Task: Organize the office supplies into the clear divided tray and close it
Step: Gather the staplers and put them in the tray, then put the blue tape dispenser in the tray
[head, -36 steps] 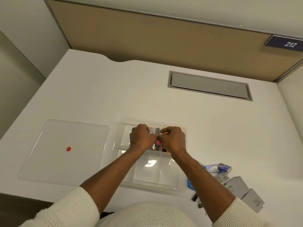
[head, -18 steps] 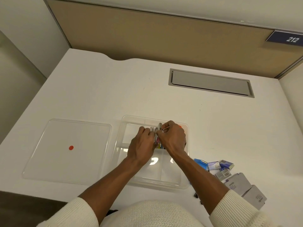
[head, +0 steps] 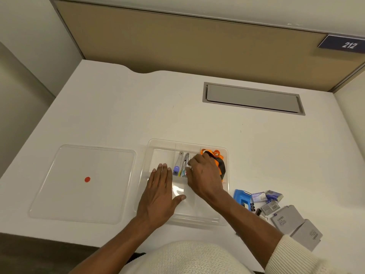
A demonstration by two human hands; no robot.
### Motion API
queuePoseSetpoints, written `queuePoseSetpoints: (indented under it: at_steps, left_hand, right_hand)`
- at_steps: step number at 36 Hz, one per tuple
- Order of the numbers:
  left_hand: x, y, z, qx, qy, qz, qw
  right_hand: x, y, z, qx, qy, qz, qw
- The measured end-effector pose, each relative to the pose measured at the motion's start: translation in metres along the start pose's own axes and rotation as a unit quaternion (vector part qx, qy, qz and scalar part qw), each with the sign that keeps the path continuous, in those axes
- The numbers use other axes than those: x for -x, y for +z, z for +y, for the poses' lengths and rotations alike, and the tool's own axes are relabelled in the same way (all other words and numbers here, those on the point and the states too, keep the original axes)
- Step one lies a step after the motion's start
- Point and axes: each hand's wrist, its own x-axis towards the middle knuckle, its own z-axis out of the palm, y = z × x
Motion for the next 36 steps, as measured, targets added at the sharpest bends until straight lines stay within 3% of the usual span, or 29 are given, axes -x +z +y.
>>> queuePoseSetpoints:
  at_steps: [3, 10, 18, 23, 30, 36]
  left_hand:
    - [0.002, 0.001, -0.004, 0.001, 0.025, 0.000, 1.000]
    - [0.003, 0.004, -0.005, 0.031, 0.025, 0.013, 0.999]
    - [0.003, -0.001, -0.004, 0.006, 0.027, 0.003, 1.000]
    - [0.001, -0.004, -0.002, -0.009, 0.014, -0.015, 1.000]
    - [-0.002, -0.030, 0.033, -0.034, -0.024, 0.002, 0.999]
    - [0.003, -0.043, 0.095, -0.011, 0.116, 0.066, 0.991]
  right_hand:
    - [0.016, 0.007, 0.001, 0.030, -0.074, -0.010, 0.997]
    - [0.026, 0.016, 0.003, 0.064, -0.127, -0.154, 0.978]
    - [0.023, 0.017, 0.000, 0.037, -0.101, -0.128, 0.986]
    - [0.039, 0.001, 0.002, -0.098, -0.057, -0.077, 0.991]
    - [0.089, -0.029, 0.047, -0.164, 0.087, 0.064, 0.981]
    - [0.132, -0.039, 0.098, -0.196, 0.220, 0.076, 0.953]
